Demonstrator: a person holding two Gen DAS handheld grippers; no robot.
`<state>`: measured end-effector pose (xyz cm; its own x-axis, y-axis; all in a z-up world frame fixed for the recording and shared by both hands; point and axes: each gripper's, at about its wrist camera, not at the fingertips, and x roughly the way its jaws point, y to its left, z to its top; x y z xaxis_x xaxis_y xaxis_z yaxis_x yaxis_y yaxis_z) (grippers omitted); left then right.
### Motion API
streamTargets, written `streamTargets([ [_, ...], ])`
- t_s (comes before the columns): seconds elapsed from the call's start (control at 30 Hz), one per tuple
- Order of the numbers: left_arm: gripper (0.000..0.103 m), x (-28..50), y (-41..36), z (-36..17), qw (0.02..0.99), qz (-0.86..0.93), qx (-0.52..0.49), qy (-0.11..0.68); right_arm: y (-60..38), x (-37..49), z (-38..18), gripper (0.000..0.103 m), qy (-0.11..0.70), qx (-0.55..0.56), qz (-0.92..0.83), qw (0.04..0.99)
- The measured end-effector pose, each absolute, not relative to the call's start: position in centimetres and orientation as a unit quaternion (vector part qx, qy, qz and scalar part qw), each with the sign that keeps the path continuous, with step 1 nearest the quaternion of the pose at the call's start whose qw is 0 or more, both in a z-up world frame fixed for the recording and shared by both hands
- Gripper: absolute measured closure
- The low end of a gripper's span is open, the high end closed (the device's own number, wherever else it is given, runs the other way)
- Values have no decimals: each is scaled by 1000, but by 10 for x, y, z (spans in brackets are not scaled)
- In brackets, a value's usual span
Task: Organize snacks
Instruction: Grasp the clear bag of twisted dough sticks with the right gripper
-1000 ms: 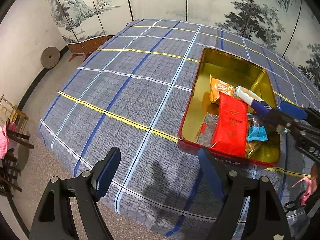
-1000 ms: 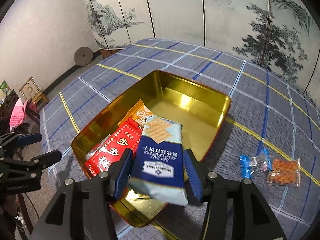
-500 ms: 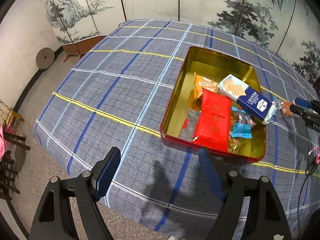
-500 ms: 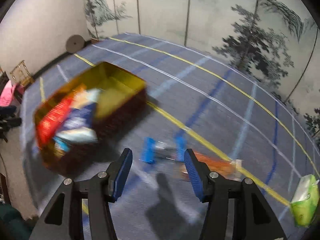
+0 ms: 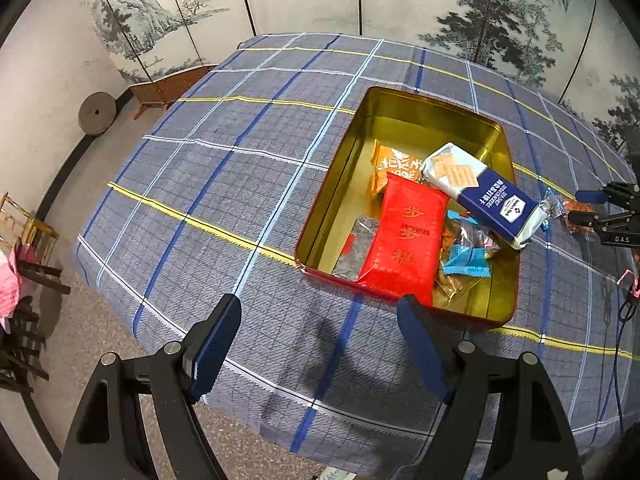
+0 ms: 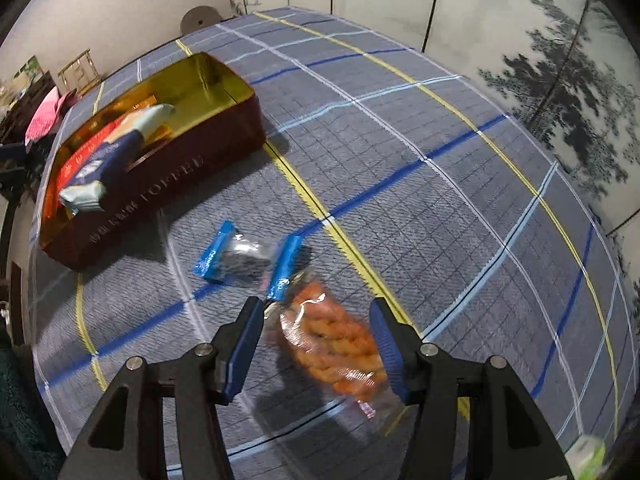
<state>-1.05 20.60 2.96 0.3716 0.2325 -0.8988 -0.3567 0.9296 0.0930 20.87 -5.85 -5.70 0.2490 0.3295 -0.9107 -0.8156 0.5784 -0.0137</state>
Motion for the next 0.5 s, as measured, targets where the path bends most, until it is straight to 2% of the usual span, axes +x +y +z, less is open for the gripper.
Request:
streamTargets([
  [0.3,25,8,184,29,833,145,-44,532,-97,202,-65,47,506,-170,372,760],
  [0.5,25,22,163,30,841,113,-30,528,-113,168,-72,47,507,-175,360,763],
])
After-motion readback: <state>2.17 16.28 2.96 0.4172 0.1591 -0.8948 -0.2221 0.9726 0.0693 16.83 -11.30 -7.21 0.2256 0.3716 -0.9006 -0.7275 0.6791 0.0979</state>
